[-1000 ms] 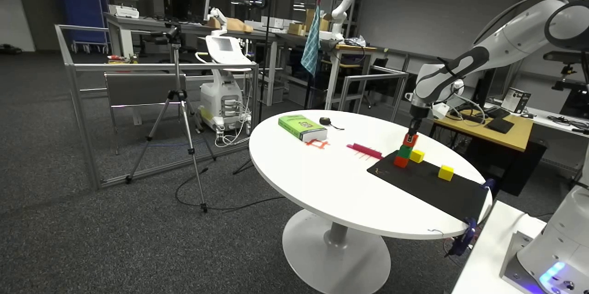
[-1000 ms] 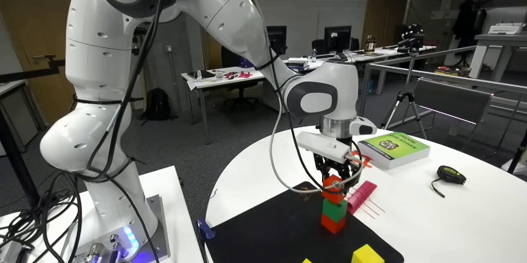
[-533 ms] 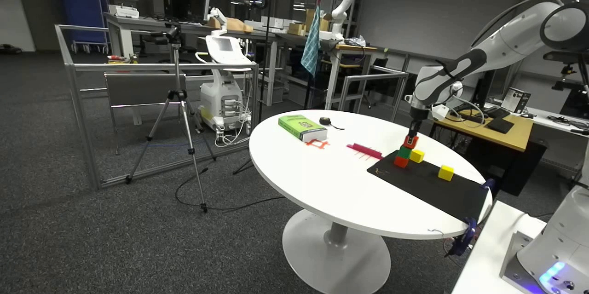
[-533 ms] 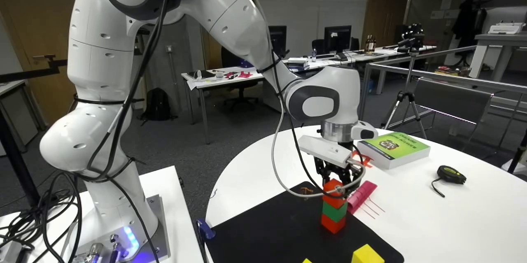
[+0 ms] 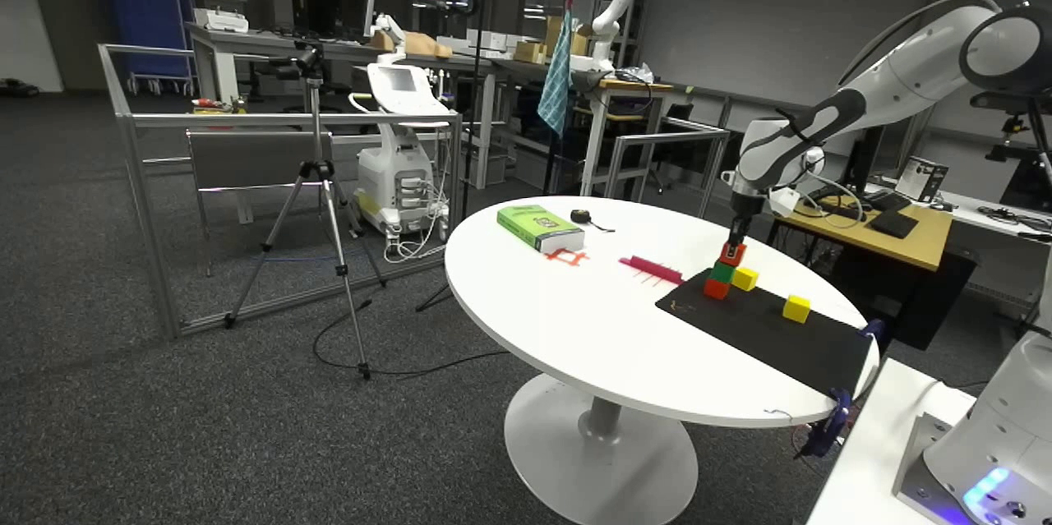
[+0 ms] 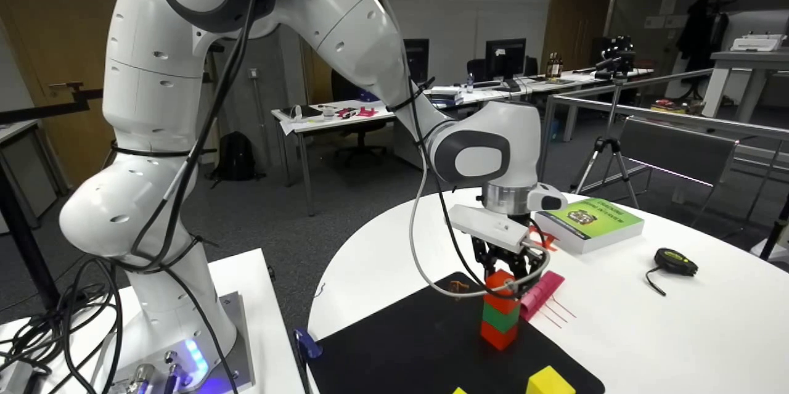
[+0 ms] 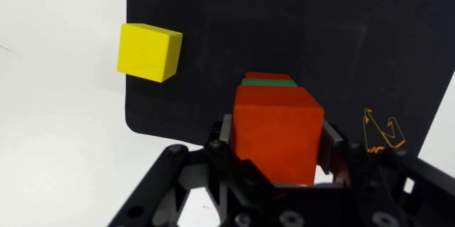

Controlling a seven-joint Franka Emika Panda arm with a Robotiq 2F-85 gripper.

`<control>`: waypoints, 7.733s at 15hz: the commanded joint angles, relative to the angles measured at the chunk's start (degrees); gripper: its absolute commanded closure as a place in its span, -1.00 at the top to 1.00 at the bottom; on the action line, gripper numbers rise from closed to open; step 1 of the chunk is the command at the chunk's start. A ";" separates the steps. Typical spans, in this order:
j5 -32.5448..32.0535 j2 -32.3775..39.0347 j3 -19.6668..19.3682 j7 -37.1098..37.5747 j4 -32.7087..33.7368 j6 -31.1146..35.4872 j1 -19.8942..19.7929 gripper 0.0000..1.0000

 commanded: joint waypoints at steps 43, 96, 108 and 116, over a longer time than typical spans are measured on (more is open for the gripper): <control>9.01 -12.91 -0.38 -7.66 -2.88 -6.54 -6.05 1.00; 8.40 17.04 1.89 -1.56 17.09 -4.76 -13.64 1.00; 8.33 18.24 2.19 -0.95 15.68 1.93 -13.62 1.00; 7.39 19.35 1.64 -0.47 15.95 2.03 -13.39 1.00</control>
